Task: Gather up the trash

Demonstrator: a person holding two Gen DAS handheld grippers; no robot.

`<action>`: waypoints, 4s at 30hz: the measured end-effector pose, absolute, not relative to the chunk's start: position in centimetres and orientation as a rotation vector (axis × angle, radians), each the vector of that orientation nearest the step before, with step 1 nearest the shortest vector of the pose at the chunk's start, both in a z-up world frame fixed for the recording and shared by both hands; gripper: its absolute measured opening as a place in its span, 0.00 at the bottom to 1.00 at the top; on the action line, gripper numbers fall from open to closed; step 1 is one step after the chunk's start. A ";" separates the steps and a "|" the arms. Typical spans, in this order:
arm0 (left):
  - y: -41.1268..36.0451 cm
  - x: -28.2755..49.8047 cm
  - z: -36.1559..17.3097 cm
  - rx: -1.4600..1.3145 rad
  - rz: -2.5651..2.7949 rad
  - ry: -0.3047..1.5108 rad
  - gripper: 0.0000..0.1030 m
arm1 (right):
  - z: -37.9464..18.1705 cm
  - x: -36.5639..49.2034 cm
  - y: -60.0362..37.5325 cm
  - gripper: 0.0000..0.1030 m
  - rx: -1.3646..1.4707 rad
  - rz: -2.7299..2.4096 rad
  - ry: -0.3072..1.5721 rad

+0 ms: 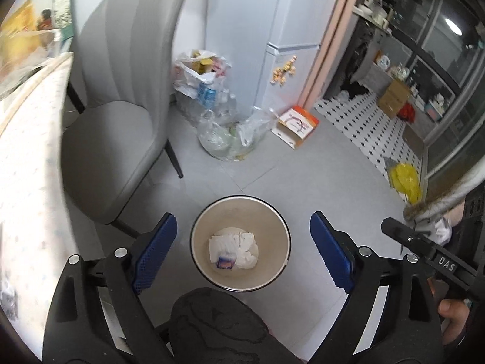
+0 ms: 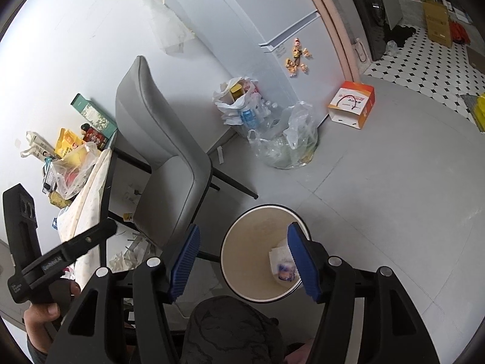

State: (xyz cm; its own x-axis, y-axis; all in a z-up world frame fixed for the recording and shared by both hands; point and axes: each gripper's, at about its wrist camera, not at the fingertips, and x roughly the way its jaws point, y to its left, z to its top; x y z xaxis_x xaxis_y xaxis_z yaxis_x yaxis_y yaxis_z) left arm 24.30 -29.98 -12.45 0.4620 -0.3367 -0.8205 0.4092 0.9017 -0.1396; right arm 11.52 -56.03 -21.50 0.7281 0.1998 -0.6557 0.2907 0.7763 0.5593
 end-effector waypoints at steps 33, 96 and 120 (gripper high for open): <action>-7.5 17.1 -4.2 -0.232 -0.257 0.722 0.94 | -11.0 12.3 -36.9 0.92 0.402 0.114 0.710; 4.2 13.9 -11.1 -0.299 -0.118 0.878 0.46 | -11.6 14.8 -26.0 0.92 0.271 0.271 0.774; 6.0 10.2 -11.1 -0.280 -0.134 0.876 0.61 | -12.3 14.9 -20.1 0.92 0.212 0.371 0.809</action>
State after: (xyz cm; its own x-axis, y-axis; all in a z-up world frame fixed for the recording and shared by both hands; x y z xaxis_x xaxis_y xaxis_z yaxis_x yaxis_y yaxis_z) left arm 10.20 5.99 -11.05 0.6346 -0.2292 -0.7381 0.0011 0.9553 -0.2957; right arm 14.95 -20.11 -12.28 0.6308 0.4013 -0.6641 -0.2414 0.9149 0.3235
